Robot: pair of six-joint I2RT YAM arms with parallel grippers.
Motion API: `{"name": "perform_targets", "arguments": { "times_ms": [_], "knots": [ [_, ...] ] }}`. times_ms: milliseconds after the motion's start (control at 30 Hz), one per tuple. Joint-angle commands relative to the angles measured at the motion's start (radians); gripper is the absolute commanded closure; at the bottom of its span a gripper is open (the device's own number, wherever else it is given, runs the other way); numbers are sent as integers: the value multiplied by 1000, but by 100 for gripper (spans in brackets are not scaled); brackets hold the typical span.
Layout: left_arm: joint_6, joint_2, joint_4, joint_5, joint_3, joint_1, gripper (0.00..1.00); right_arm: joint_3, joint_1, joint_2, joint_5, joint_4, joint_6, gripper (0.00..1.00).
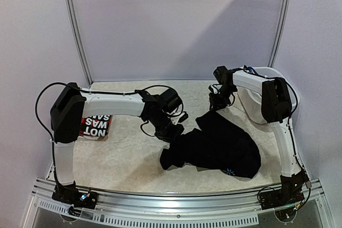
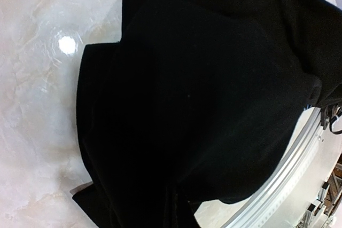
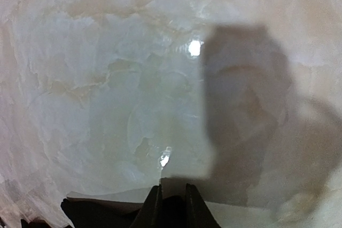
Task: Fold and stack the mixed laundry pile
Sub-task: Pick up the crumpled T-shirt from the corner of the board, then flatten out the crumpled T-shirt at the center of the board.
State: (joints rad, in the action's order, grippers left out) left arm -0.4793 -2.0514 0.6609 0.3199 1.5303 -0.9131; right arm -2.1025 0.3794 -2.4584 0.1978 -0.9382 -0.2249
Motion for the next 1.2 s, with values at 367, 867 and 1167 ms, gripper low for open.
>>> {"name": "perform_targets", "arguments": {
  "times_ms": [367, 867, 1167],
  "knots": [
    [-39, 160, -6, -107, -77, -20, 100, -62, 21, 73, 52, -52, -10, 100],
    [36, 344, 256, -311, 101, -7, 100, -396, 19, 247, 13, -109, -100, 100],
    [-30, 707, 269, -403, -230, -78, 99, -344, -16, 459, -155, -163, -118, 100]
  ]
}}
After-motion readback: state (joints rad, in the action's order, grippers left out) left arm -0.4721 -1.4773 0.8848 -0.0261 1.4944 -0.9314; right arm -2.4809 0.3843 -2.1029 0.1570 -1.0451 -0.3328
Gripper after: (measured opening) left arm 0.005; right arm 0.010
